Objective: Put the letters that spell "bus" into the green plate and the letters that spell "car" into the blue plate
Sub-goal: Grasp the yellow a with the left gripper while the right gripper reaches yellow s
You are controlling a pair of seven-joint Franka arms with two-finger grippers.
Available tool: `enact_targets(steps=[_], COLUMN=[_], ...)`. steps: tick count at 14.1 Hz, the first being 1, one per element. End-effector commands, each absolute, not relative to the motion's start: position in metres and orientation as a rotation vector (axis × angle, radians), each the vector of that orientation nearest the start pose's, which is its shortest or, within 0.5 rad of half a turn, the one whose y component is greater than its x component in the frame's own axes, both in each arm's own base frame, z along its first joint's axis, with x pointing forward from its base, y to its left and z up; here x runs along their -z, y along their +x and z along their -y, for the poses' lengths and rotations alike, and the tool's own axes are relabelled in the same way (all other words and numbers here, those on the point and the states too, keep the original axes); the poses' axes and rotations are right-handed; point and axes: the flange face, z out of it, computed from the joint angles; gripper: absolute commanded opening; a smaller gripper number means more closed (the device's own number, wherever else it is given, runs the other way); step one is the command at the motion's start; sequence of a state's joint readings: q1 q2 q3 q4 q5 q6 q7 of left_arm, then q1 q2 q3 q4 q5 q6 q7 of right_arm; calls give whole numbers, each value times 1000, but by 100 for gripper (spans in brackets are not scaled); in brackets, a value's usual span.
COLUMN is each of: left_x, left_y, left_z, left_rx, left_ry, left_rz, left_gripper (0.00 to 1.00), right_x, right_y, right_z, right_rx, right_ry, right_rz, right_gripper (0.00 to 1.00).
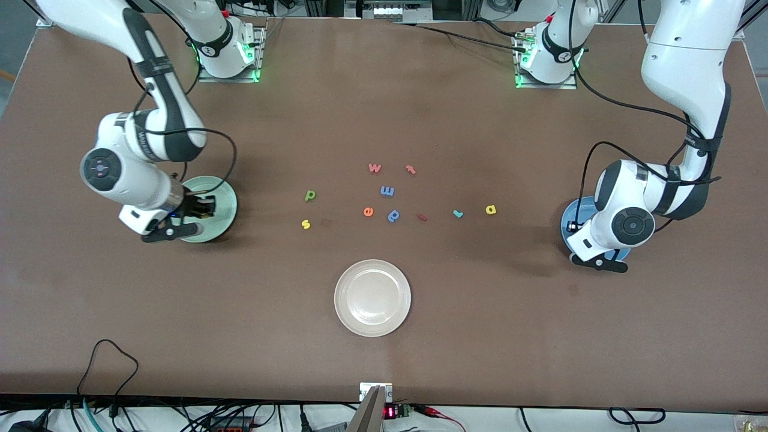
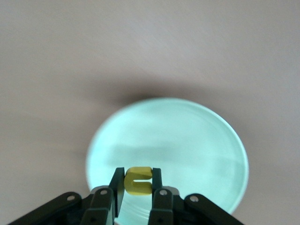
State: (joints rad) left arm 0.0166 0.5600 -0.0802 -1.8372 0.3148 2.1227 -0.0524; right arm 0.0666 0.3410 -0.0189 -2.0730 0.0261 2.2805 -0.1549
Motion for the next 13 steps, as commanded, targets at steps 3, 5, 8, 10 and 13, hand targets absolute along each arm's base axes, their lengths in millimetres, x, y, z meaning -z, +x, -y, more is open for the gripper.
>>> enact_targets(steps=[3,5,8,10,13], left_x=[-260,-261,-234,-216,-197], left_y=[599,587,568,557,540], left_z=[131,175,215,215,224], left_rx=[-360,-326,-286,-232,-197], left_ry=[-2914,-2955,-3011,-3047,-3077], left_rz=[-400,-201,-315,-327,-350], left_gripper=[100,100,100,92,83], right_x=[-217,-225,-262,-277,-281], right_y=[561,563,575,579,576], right_z=[-18,-18,-45,-86,-167], right_rx=[-258,-240,-136,-84,-45], right_ry=[-3093,-3096,-3102,-3094,-3085], right_rz=[286,296,351,423,459], right_gripper=[43,60,70,70,70])
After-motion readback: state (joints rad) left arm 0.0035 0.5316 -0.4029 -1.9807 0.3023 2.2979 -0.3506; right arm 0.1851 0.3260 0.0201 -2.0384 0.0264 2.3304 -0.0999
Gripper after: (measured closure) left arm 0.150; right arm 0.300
